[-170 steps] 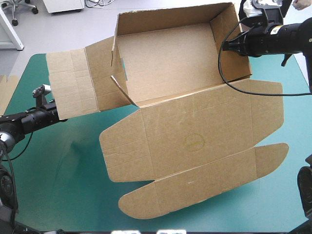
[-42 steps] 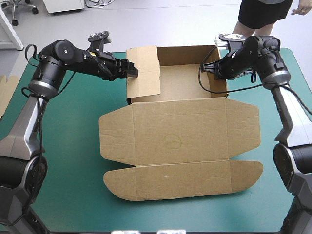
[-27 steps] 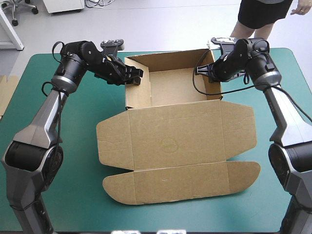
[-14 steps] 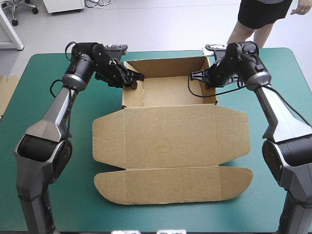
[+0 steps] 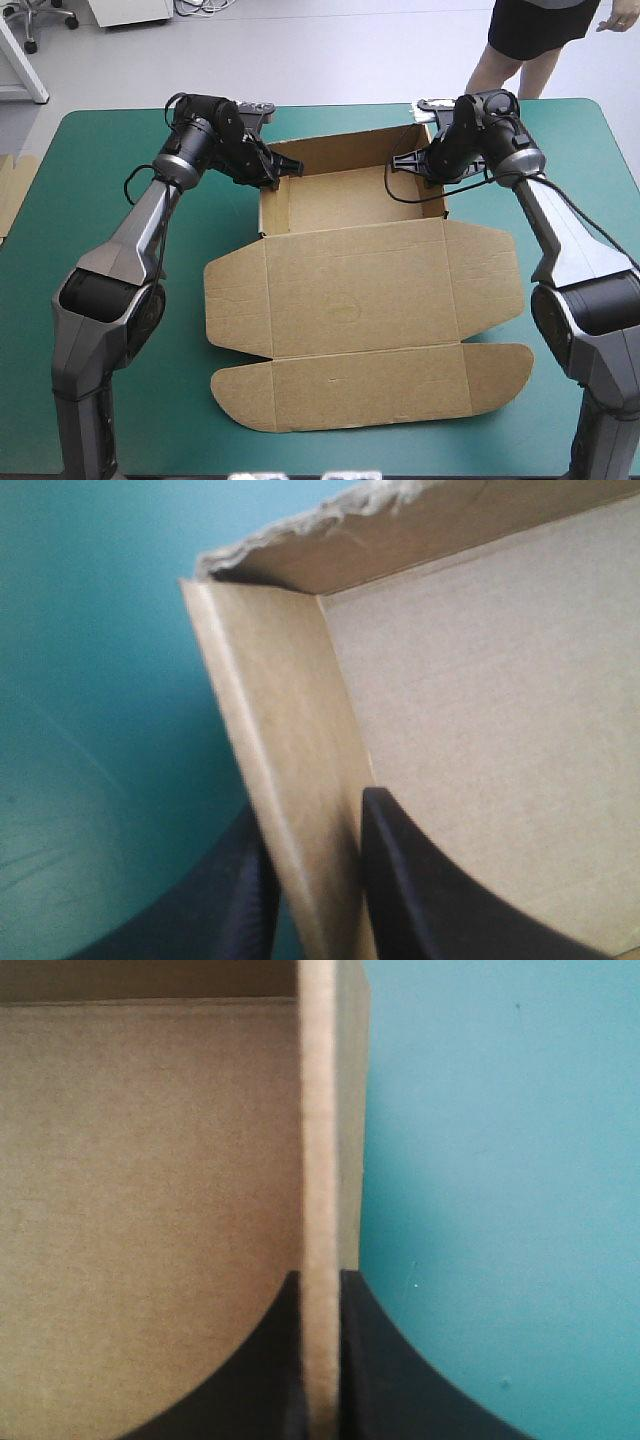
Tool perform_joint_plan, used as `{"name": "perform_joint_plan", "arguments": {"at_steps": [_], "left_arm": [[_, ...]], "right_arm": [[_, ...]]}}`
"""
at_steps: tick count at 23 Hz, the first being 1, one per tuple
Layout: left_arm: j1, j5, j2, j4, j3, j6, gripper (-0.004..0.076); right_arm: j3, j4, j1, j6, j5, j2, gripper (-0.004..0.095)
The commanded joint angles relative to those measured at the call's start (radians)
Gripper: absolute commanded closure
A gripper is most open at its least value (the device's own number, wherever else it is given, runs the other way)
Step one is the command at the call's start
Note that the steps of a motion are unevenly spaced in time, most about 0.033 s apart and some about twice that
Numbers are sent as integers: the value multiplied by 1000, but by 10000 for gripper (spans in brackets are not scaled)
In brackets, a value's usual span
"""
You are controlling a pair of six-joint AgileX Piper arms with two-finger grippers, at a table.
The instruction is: Fold the box
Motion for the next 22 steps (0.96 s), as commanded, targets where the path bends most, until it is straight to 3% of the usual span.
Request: {"name": "perform_joint_plan", "arguments": {"at_steps": [1, 10, 12, 15, 22], "left_arm": [[-22, 47, -51, 7, -32, 1, 515], [-40, 45, -14, 71, -26, 0, 493], [-40, 42, -1, 75, -26, -5, 549], [-42, 46, 18, 66, -26, -2, 715], [-41, 3, 34, 87, -26, 9, 734]], "right_arm": [[-35, 25, -8, 3, -57, -61, 906], [-35, 76, -16, -4, -46, -4, 907], [-35, 75, -20, -5, -39, 1, 907], [-35, 73, -26, -5, -39, 2, 907], [-35, 110, -26, -8, -59, 18, 908]]}}
